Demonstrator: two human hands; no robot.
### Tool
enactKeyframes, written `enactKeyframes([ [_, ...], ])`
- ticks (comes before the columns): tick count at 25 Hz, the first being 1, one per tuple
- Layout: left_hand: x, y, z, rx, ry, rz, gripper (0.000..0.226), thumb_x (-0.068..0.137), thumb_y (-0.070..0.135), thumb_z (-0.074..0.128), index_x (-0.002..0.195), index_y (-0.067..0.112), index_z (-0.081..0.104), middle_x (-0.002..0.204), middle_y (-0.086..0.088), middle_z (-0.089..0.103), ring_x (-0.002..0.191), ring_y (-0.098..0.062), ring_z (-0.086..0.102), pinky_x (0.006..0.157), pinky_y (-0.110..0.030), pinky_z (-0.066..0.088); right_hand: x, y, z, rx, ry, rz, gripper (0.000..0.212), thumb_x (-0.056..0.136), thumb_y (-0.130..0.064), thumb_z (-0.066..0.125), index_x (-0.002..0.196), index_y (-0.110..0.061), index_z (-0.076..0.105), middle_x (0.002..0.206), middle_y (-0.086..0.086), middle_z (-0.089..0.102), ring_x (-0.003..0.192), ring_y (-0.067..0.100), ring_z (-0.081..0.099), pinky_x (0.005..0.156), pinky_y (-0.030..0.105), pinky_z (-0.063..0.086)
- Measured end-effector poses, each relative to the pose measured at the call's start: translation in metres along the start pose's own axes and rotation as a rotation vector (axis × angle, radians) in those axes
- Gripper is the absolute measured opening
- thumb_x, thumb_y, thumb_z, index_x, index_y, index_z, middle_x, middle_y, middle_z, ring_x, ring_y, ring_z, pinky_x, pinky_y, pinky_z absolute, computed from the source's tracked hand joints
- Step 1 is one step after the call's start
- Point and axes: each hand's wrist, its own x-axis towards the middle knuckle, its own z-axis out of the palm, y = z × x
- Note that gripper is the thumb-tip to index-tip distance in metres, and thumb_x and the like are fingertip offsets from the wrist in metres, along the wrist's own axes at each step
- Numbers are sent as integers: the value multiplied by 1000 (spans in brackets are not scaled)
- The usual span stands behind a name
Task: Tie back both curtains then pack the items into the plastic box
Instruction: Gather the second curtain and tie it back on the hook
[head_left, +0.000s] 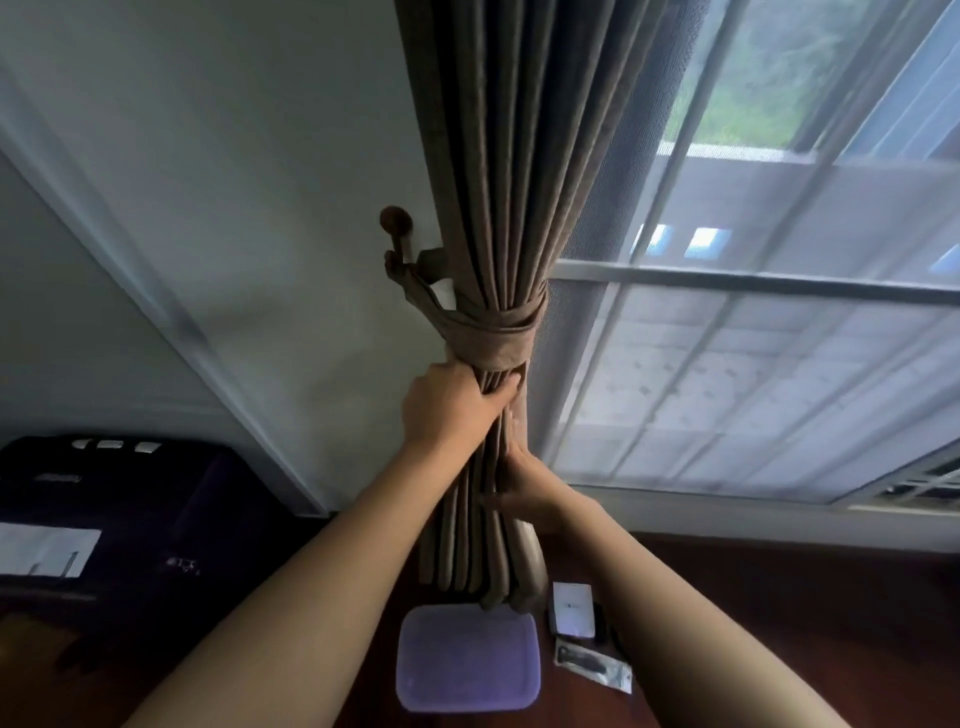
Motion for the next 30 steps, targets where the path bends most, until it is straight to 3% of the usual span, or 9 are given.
enactKeyframes([
  [4,6,-22,-4,19,90,-51,66,81,62,53,94,-2,66,93,-24,68,91,-43,64,73,-42,50,36,-36,11,16,-65,20,71,86,-10,58,145,2,20,152,22,23,140,34,24,112,32,23],
  [6,8,-36,-10,44,134,-89,67,82,61,53,92,-4,66,92,-27,67,90,-44,63,72,-42,50,48,-48,17,15,-39,12,64,85,-13,60,141,-3,32,143,20,40,134,33,37,110,34,29],
  [9,11,-47,-14,67,133,-115,68,83,61,51,92,-5,65,94,-28,66,91,-45,63,72,-42,49,55,-53,24,11,-80,-9,58,88,-13,52,142,-5,31,142,18,44,132,34,40,112,44,30],
  [15,15,-30,-3,18,19,-66,70,81,66,50,90,-2,64,91,-23,68,89,-40,64,69,-38,48,29,-43,-3,-133,66,110,62,90,-17,50,146,-14,24,143,17,42,122,40,48,98,42,41],
  [17,12,-33,-1,-85,-29,-5,68,77,67,56,96,2,62,87,-17,70,85,-35,67,66,-33,47,15,-38,-9,15,154,96,69,84,-15,59,146,-17,28,139,14,47,120,34,51,100,42,42],
  [21,6,-60,-16,-342,-181,116,55,78,45,70,118,9,55,99,-7,66,79,-18,61,72,-25,47,-1,-49,-36,476,631,-16,45,78,-15,57,123,-17,55,120,2,61,101,10,60,94,42,51],
  [23,0,-71,-19,-426,-130,155,48,80,30,72,121,9,58,99,-6,61,73,-13,57,74,-30,53,-1,-65,-55,553,676,-95,42,83,-24,59,123,-16,55,120,1,60,104,9,61,92,34,52],
  [27,-7,-67,-40,-617,287,254,36,77,18,56,112,5,60,103,1,54,79,-8,56,67,-7,47,-6,-92,-95,208,909,-364,39,85,-18,63,121,-11,52,118,-2,53,111,15,55,97,27,45],
  [30,8,-62,-70,-346,348,552,33,84,22,52,112,7,62,110,-2,59,95,-12,53,78,-15,45,-17,-102,-125,-346,845,-544,36,84,-26,61,117,-13,57,122,2,59,111,23,55,96,34,43],
])
